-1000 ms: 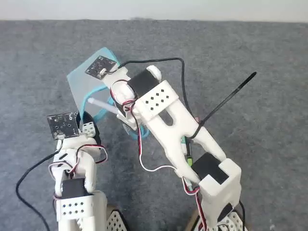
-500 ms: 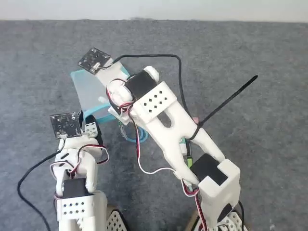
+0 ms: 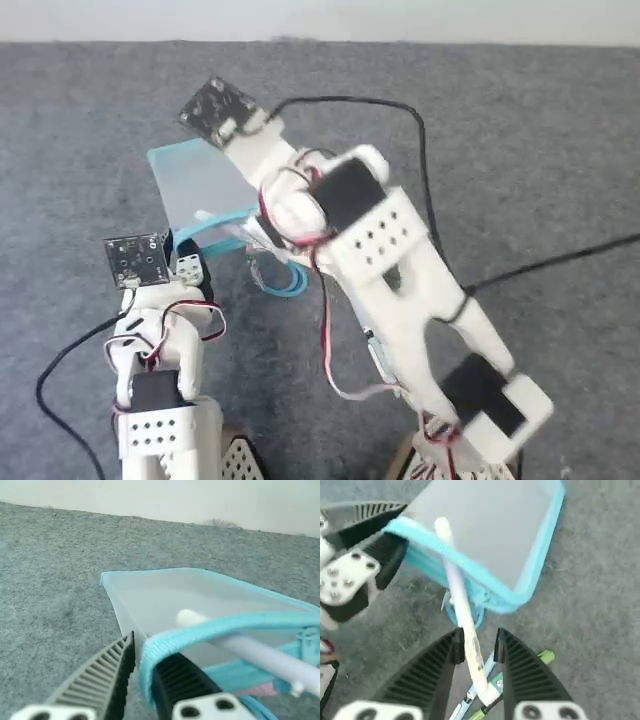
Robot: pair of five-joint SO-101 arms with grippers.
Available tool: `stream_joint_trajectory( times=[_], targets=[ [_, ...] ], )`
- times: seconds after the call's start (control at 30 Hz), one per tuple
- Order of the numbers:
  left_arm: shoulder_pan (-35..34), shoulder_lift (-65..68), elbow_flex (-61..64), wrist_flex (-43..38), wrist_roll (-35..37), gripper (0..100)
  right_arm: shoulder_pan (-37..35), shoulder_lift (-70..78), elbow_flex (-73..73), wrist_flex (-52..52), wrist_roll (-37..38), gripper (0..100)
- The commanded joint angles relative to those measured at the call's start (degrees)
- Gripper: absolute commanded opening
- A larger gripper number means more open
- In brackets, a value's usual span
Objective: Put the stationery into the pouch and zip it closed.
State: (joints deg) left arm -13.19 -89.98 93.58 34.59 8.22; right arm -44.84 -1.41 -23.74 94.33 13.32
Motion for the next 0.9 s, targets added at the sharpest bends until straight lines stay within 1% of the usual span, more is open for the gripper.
stream_joint_trajectory(
  times=[0.0, 0.17, 0.3, 0.5, 0.63, 0.8, 0.87],
  targets=[
    [0.79, -0.88, -1.01, -1.32, 0.44, 1, 3.12, -9.27, 11.25, -3.38, 2.99, 10.5],
    [0.79, -0.88, -1.01, -1.32, 0.44, 1, 6.81, -16.75, 30.77, -14.73, 4.31, 10.7],
    [0.79, -0.88, -1.01, -1.32, 0.44, 1, 6.64, -18.68, 38.68, -19.12, 8.18, 10.8],
    [0.79, -0.88, -1.01, -1.41, 0.44, 1, 6.73, -18.59, 42.29, -21.41, 8.62, 10.9],
    [0.79, -0.88, -1.01, -1.41, 0.44, 1, 6.81, -19.38, 41.41, -21.32, 8.62, 10.9],
    [0.79, -0.88, -1.01, -1.49, 0.44, 1, 6.46, -22.2, 35.25, -15.78, 8.26, 10.9],
    [0.79, -0.88, -1.01, -1.49, 0.44, 1, 4.97, -24.13, 32.97, -13.05, 8.53, 10.9]
  ],
)
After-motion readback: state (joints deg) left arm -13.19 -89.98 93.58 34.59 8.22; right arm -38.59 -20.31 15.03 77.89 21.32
